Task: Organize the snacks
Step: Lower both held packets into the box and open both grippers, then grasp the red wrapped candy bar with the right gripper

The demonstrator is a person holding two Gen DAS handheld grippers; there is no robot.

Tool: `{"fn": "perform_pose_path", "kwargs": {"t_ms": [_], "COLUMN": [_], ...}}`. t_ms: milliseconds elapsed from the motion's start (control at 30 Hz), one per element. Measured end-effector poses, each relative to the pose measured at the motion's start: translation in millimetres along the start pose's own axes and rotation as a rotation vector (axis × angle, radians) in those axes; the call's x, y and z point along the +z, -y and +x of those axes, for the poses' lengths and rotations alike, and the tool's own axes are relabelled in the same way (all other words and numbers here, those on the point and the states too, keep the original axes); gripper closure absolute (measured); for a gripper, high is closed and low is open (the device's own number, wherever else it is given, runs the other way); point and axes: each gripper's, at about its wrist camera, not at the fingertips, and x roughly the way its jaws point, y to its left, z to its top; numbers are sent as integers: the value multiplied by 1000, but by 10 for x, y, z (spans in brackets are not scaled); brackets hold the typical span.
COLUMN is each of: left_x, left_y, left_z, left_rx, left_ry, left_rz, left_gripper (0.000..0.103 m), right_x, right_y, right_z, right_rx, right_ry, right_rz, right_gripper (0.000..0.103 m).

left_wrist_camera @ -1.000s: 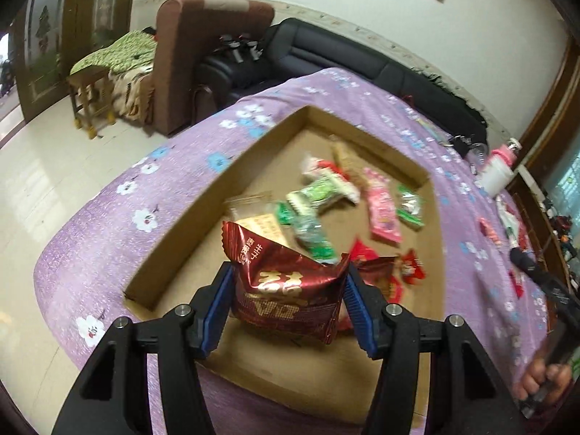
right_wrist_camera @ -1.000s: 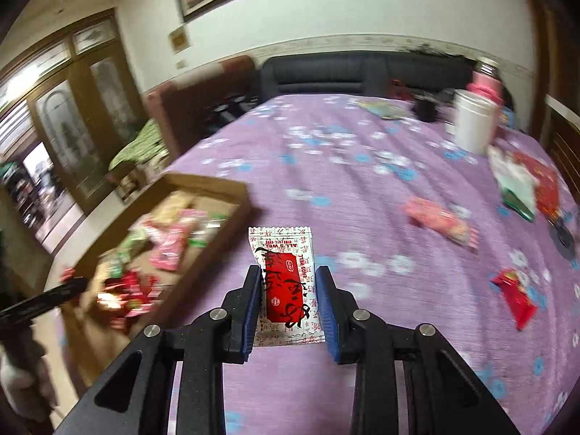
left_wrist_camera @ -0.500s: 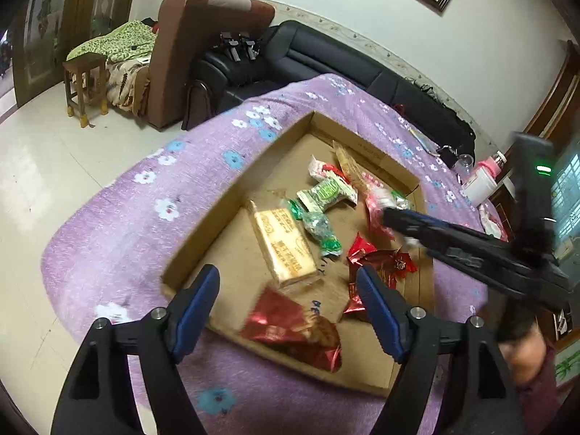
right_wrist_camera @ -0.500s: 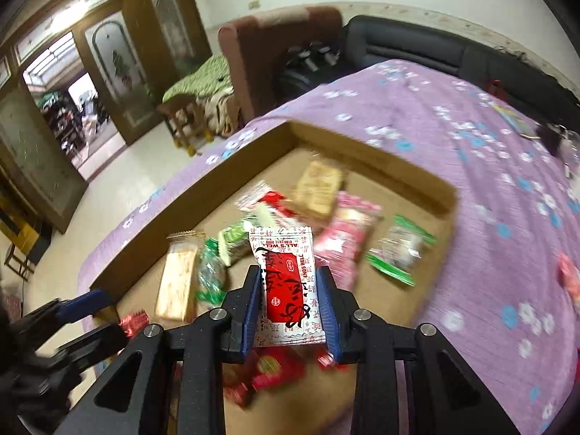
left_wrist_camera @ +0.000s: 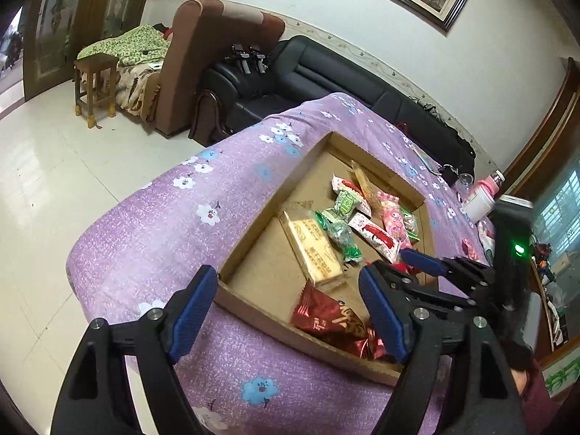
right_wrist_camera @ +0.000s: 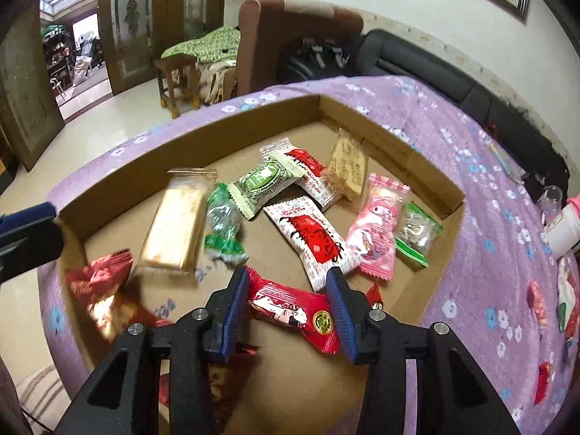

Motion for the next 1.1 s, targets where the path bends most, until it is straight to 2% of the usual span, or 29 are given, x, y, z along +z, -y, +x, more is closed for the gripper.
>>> {"fn": "perform_pose_path", "kwargs": {"t_ms": [100,167,200,267,400,600,700,767,833,967,1100], "left_x": [-31,-55,-70,-96,-153,-225,-280,-333,-374,-549,-719], "left_y": [82,147,201,305,551,1049,1373,1654,1882,2407,2632], "left_z": [-51,-113,-158,-234,-304,-176,-13,126,248,428,455], "left_rx": [5,11,21,35,-7,-63,-118,-176,-199,-236,-264], "left_ry": [7,20,36,62,69,23,-12,-35,-63,-125,-142], "left_rz": [20,38,56,93,156,251,278,293,320,412,471], "left_gripper": [23,23,23,23,20,20,19,20,20,20,20], "right_x": [-18,-47,-75,-168,-376,-856,-1220,-1463,-1740,-2084,-2171], "right_y": [125,230,265,354,507,953,1229,1390,1540,1718,1913], "right_z": [-316,-506,-576,-716,-865,-1081,-1319,-1491,-1696,-1947,-1935], "right_rx": [-5,4,3,-10,-42,-112,-177,-223,-271,-351,-331], "right_ry": [100,148,165,186,192,183,200,209,227,253,242], "right_rz": [44,77,89,110,150,271,364,440,513,563,593], "right_gripper": [52,38,36,34,34,34,34,31,29,24,23]}}
